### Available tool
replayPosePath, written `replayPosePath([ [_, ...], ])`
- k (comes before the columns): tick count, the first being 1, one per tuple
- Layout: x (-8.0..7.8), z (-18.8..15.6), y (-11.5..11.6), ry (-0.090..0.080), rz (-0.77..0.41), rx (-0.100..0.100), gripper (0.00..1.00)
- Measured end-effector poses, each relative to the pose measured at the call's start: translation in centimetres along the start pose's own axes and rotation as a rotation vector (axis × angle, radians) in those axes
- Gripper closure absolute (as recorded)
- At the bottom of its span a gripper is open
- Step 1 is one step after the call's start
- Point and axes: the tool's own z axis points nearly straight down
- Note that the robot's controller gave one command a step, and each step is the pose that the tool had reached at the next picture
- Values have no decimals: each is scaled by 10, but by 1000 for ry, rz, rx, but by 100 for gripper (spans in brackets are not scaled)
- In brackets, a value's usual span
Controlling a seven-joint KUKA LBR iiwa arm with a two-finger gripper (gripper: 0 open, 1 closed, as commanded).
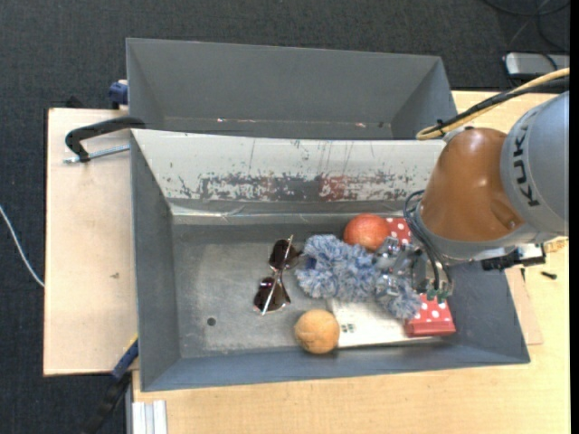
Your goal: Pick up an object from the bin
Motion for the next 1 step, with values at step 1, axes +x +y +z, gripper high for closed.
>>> replayPosePath([
  [1,1,-17,0,4,0,1,100],
])
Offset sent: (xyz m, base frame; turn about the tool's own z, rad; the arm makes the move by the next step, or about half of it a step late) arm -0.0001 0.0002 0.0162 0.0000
